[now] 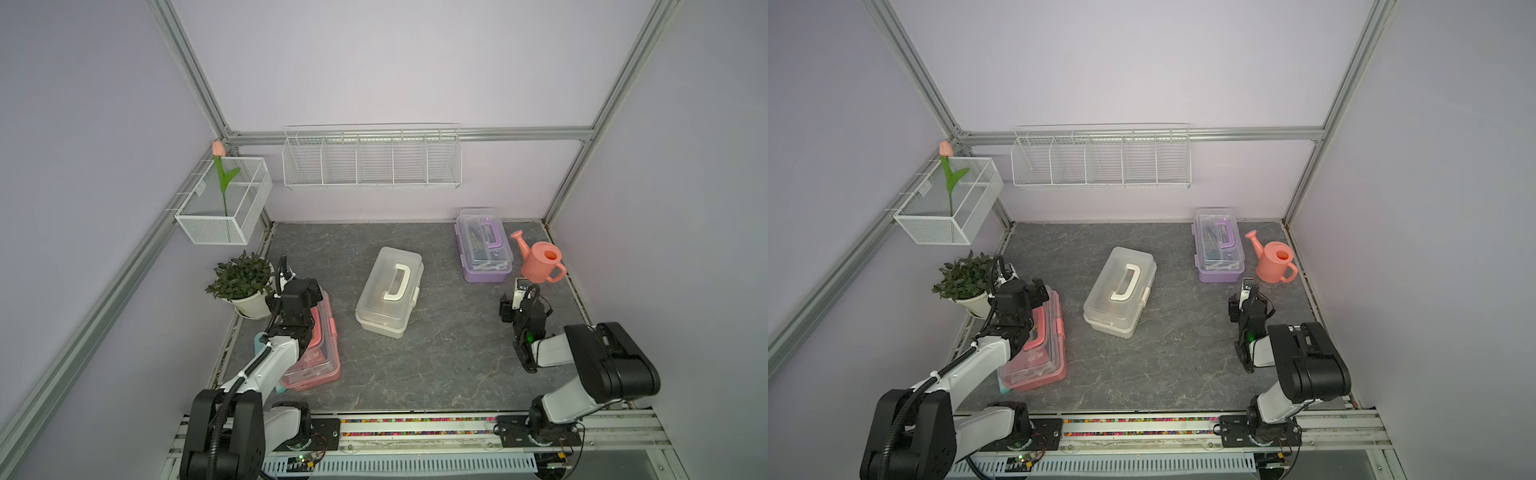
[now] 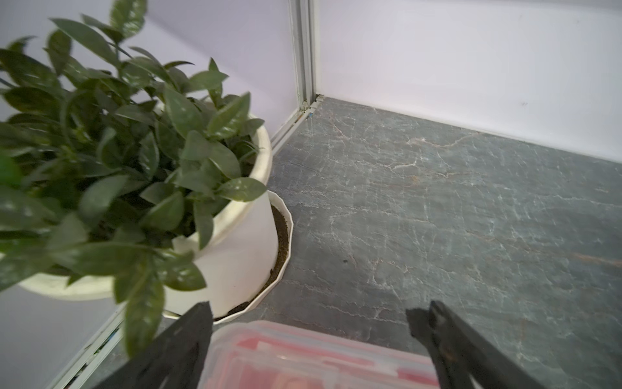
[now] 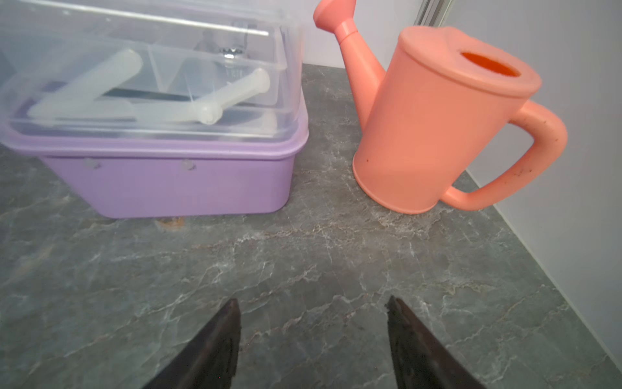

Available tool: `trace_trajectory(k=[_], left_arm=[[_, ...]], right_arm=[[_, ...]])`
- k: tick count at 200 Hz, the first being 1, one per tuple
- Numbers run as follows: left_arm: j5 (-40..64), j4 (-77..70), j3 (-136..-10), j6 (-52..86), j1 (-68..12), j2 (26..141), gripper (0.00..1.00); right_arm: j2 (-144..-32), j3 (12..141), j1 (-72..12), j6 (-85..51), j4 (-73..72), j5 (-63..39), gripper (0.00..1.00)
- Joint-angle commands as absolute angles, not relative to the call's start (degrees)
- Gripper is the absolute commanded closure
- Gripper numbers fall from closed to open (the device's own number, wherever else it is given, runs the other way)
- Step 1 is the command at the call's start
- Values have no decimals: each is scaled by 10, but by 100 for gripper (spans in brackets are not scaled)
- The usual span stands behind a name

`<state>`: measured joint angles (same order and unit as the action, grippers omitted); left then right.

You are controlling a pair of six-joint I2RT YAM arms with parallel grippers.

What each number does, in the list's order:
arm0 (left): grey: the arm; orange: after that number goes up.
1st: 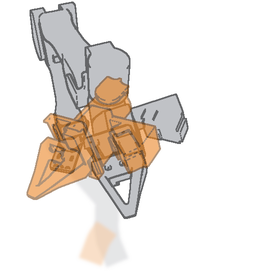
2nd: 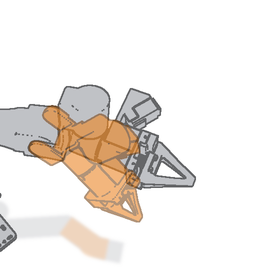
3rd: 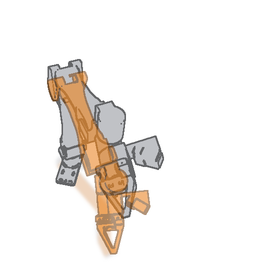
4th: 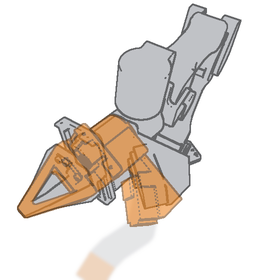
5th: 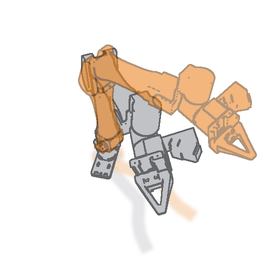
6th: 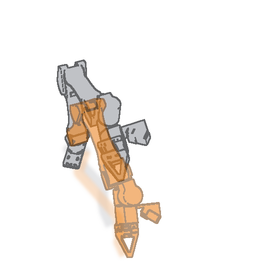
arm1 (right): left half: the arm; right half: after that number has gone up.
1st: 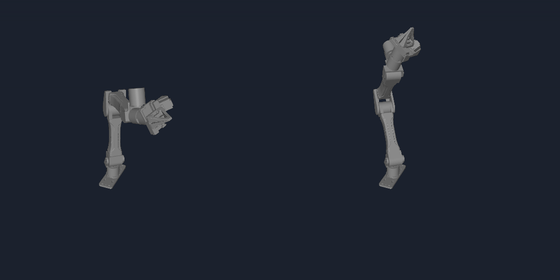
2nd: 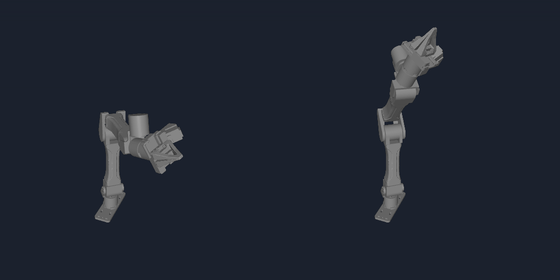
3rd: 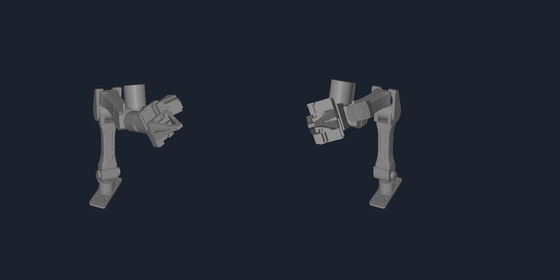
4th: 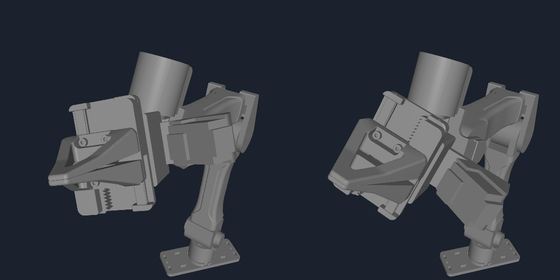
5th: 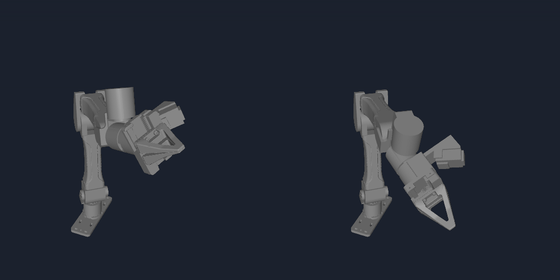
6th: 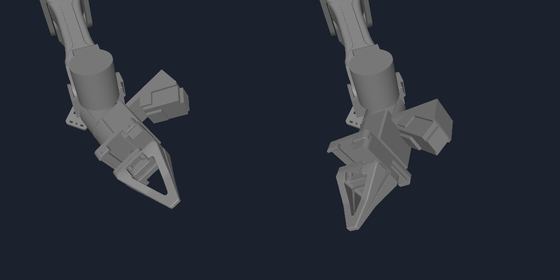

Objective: Close toolboxes
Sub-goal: Reset both arms

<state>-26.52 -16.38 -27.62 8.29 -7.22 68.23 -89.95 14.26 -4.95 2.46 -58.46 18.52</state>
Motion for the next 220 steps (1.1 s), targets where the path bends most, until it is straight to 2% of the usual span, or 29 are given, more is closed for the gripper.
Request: trace_trajectory(k=[1, 9, 19, 28, 33, 36, 40, 70, 102, 127, 193, 220], left_arm=[[-233, -252, -261, 43, -69, 704, 0], [-230, -273, -254, 34, -69, 717, 0], [-222, -302, -245, 23, -69, 734, 1], [-208, -332, -234, 13, -70, 745, 1], [-197, -354, -227, 2, -70, 749, 1], [-186, -364, -225, -3, -69, 750, 1], [-173, -367, -222, -15, -70, 750, 1], [-113, -467, -206, -38, -69, 817, 1], [-152, -537, -204, -21, -68, 877, 1], [-159, -486, -215, -11, -68, 857, 1], [-162, -498, -213, -10, -68, 861, 1], [-157, -460, -238, 0, -57, 867, 1]], right_arm=[[-899, 163, -45, 37, -644, 173, 27], [-896, 174, -45, 36, -617, 172, 26], [-890, 185, -42, 29, -587, 172, 15], [-895, 185, -39, 26, -595, 172, 11], [-893, 185, -39, 26, -594, 172, 2], [-892, 185, -39, 26, -591, 172, 9], [-892, 185, -39, 26, -589, 172, 11], [-893, 187, -38, 25, -589, 175, 11], [-893, 187, -37, 24, -587, 175, 11], [-893, 186, -37, 24, -590, 174, 11], [-894, 186, -38, 25, -589, 175, 11], [-893, 190, -36, 22, -581, 170, 11]])
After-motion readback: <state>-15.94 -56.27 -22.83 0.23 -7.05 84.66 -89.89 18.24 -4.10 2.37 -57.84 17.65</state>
